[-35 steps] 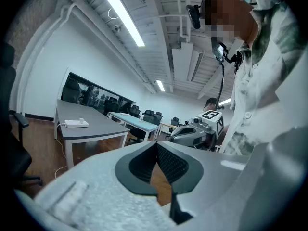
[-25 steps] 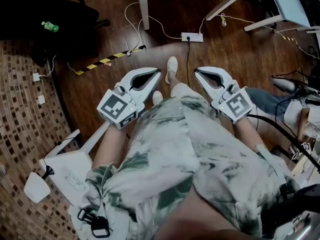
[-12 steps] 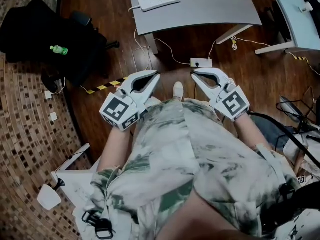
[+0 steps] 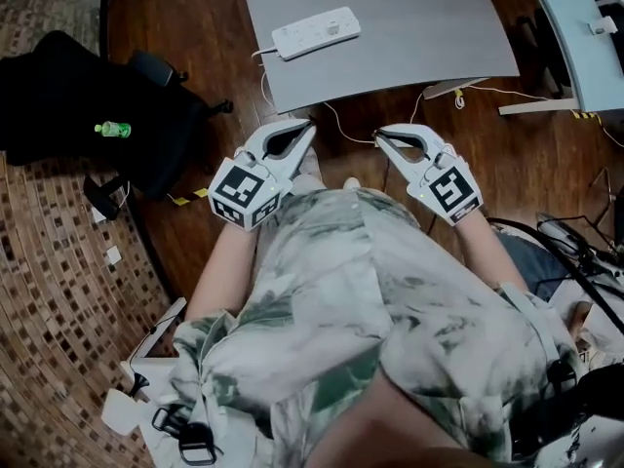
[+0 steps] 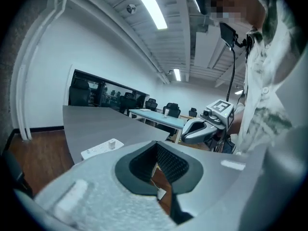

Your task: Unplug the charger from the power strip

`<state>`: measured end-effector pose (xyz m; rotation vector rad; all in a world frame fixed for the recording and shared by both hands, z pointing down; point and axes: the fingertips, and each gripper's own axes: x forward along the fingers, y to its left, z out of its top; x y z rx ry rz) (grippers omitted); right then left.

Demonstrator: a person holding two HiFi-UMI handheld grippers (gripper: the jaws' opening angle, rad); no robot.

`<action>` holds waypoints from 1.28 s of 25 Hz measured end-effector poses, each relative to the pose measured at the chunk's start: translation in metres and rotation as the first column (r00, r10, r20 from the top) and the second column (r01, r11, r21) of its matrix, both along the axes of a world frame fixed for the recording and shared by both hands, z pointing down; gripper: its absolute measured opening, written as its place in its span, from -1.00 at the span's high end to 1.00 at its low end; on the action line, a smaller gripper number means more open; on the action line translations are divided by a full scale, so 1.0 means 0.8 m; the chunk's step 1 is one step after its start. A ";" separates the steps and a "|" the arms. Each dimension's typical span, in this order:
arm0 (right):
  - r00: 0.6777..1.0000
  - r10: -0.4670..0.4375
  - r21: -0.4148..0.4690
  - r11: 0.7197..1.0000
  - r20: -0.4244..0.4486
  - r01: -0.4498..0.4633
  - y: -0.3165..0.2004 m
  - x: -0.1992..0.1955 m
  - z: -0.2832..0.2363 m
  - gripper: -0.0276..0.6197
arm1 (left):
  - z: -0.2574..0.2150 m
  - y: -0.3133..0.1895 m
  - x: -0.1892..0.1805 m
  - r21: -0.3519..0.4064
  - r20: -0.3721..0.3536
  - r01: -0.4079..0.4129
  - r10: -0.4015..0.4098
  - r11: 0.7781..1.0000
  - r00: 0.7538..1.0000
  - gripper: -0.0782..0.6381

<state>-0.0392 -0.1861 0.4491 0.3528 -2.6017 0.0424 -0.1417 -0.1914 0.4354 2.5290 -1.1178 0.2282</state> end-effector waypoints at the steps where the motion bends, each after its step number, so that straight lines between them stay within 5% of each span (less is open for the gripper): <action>1: 1.000 0.006 0.010 1.000 -0.016 -0.006 -0.008 -0.004 0.003 0.88 | 0.006 -0.012 -0.005 -0.007 0.017 -0.017 0.017 1.000 1.000 0.78; 10: 0.991 -0.027 0.079 0.996 -0.133 0.037 -0.114 -0.049 0.045 0.81 | 0.080 -0.137 -0.027 -0.073 0.097 -0.141 0.148 0.987 0.984 0.78; 17: 0.951 -0.165 0.088 0.977 -0.263 0.194 -0.179 -0.070 0.088 0.73 | 0.147 -0.209 -0.021 -0.155 0.177 -0.099 0.126 0.983 0.976 0.78; 21: 0.877 -0.283 0.100 0.933 -0.388 0.346 -0.223 -0.082 0.128 0.65 | 0.182 -0.253 -0.024 -0.223 0.226 -0.070 0.121 0.972 0.966 0.78; 26: 0.775 -0.408 0.075 0.862 -0.482 0.500 -0.275 -0.100 0.172 0.59 | 0.239 -0.289 -0.014 -0.320 0.330 -0.083 0.194 0.944 0.924 0.79; 32: 0.605 -0.564 -0.113 0.777 -0.562 0.619 -0.289 -0.111 0.236 0.44 | 0.281 -0.308 -0.003 -0.386 0.380 -0.106 0.263 0.916 0.887 0.79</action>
